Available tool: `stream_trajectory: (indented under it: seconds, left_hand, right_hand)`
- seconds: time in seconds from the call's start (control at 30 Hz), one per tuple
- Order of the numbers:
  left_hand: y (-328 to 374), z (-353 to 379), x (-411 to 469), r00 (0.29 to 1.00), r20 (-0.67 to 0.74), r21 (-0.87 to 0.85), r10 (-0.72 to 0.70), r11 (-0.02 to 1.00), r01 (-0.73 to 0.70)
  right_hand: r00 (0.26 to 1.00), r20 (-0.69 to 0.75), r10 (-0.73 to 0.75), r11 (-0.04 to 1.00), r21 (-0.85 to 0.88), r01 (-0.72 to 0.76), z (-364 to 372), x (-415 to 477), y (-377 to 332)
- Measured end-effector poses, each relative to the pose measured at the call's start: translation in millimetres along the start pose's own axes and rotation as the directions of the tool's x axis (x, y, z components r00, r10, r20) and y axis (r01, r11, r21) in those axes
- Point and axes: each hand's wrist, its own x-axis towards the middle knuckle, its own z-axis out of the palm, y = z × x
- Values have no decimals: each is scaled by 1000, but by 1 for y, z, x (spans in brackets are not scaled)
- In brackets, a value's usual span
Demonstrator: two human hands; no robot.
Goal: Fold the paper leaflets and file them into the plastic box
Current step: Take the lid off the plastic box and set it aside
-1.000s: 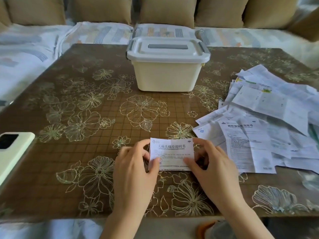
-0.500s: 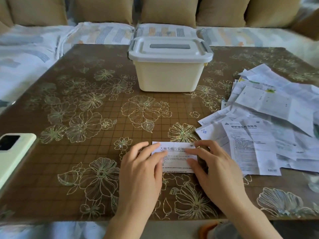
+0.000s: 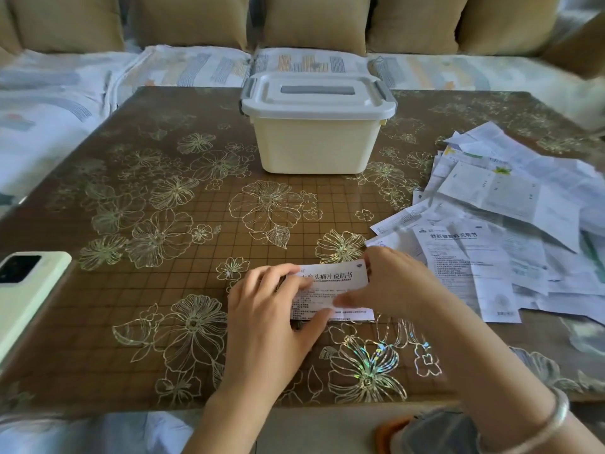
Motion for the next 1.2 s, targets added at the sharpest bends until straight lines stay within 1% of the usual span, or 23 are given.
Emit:
stream_trajectory:
  seconds: [0.07, 0.1, 0.13, 0.2, 0.23, 0.27, 0.3, 0.33, 0.37, 0.4, 0.43, 0.47, 0.5, 0.53, 0.6, 0.67, 0.73, 0.8, 0.9, 0.97, 1.03, 1.1, 1.2]
  left_hand:
    - [1, 0, -1, 1000, 6, 7, 3, 1000, -3]
    - [1, 0, -1, 1000, 10, 12, 6, 1000, -6]
    - [1, 0, -1, 1000, 13, 14, 5, 1000, -5]
    - [2, 0, 0, 1000, -6, -22, -11, 1000, 11]
    - [2, 1, 0, 999, -31, -69, -30, 997, 28]
    - [2, 0, 0, 997, -62, -125, -50, 991, 42]
    - [2, 0, 0, 993, -100, -176, -61, 983, 43]
    - [3, -2, 0, 988, -140, -216, -63, 976, 32]
    - [4, -3, -1, 982, -177, -245, -59, 969, 14]
    - [4, -5, -1, 978, -202, -264, -52, 964, -4]
    - [5, -6, -2, 977, -209, -273, -41, 962, -18]
    - [5, -7, -3, 980, -198, -270, -26, 962, -29]
    - [4, -7, -4, 985, -170, -259, -7, 965, -38]
    - [4, -6, -5, 991, -134, -241, 10, 970, -43]
    - [2, -4, -6, 996, -74, -188, 42, 981, -56]
    - [0, -3, -6, 996, -44, -158, 83, 984, -89]
    - [0, -2, -6, 991, -62, -169, 122, 977, -131]
    - [2, -2, -6, 986, -95, -168, 136, 974, -151]
    - [2, -3, -7, 986, -131, -152, 100, 981, -120]
    - [3, -5, -8, 991, -120, -126, 58, 989, -73]
    - [5, -6, -7, 992, -126, -128, 6, 991, -22]
    - [7, -7, -5, 991, -119, -151, -65, 987, 47]
    - [8, -7, -6, 992, -90, -154, -88, 985, 74]
  right_hand:
    - [996, -65, -57, 998, 35, 59, 6, -6, 5]
    - [988, -128, -89, 988, 118, 105, 11, -10, 7]
    - [975, -199, -103, 957, 248, 152, 17, -14, 8]
    - [943, -328, -60, 808, 538, 239, 28, -21, 5]
    - [915, -404, -9, 723, 629, 285, 31, -23, 3]
    - [858, -511, 51, 663, 660, 354, 32, -25, 3]
    - [764, -640, 86, 647, 619, 446, 29, -28, 3]
    - [641, -766, 52, 674, 500, 543, 25, -29, 4]
    - [509, -857, -74, 724, 305, 619, 22, -30, 5]
    - [394, -878, -271, 751, 64, 658, 22, -29, 8]
    - [321, -824, -466, 730, -153, 666, 26, -26, 12]
    - [310, -742, -594, 700, -288, 653, 32, -23, 16]
    - [350, -669, -655, 690, -341, 639, 39, -20, 21]
    - [406, -617, -674, 696, -346, 629, 46, -18, 24]
    - [503, -562, -657, 726, -290, 624, 53, -18, 28]
    - [573, -557, -601, 763, -186, 619, 54, -23, 29]
    - [655, -558, -509, 796, -17, 605, 52, -28, 28]
    - [740, -542, -398, 801, 187, 568, 49, -32, 27]
    - [850, -465, -249, 735, 481, 478, 46, -32, 27]
    - [885, -425, -192, 691, 581, 429, 46, -29, 26]
    - [901, -411, -138, 667, 634, 391, 47, -25, 24]
    - [902, -418, -110, 685, 626, 374, 50, -21, 23]
    - [879, -464, -111, 749, 542, 381, 54, -18, 20]
